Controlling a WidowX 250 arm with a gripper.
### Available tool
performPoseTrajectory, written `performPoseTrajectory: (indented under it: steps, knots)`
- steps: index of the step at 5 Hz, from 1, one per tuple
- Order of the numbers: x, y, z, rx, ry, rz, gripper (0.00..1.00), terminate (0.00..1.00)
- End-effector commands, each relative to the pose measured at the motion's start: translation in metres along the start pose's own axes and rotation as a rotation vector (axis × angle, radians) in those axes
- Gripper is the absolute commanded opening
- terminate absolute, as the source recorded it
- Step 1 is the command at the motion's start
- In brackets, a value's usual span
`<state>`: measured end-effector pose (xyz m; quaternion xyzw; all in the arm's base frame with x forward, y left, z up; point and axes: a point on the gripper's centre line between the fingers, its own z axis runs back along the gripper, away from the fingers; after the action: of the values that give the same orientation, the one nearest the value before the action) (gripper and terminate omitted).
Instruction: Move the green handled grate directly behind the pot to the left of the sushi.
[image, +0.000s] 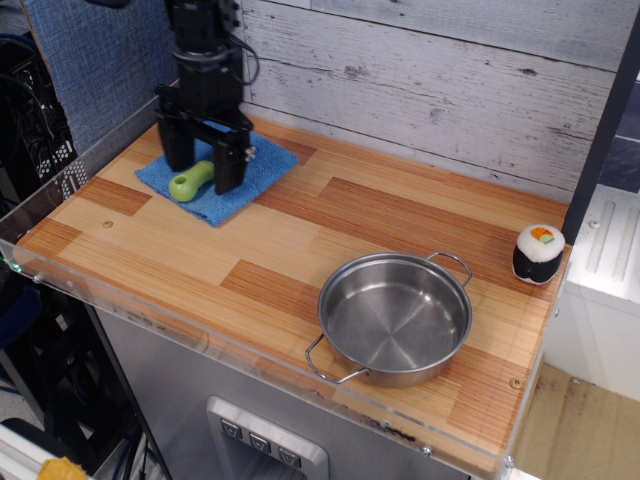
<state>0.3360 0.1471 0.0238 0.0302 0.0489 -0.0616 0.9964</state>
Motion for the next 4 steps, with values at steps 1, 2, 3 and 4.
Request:
performPoseTrajectory:
  steps: [1, 2, 3, 4]
  knots:
    - [0.006, -0.001, 0.016, 0.034, -0.036, -0.001, 1.00, 0.00]
    - [0.006, 0.000, 0.016, 0.034, -0.031, 0.003, 0.00, 0.00]
    - [0.003, 0.004, 0.017, 0.030, -0.036, 0.016, 0.00, 0.00]
    - [-0.015, 0.011, 0.048, 0.058, -0.075, 0.092, 0.00, 0.00]
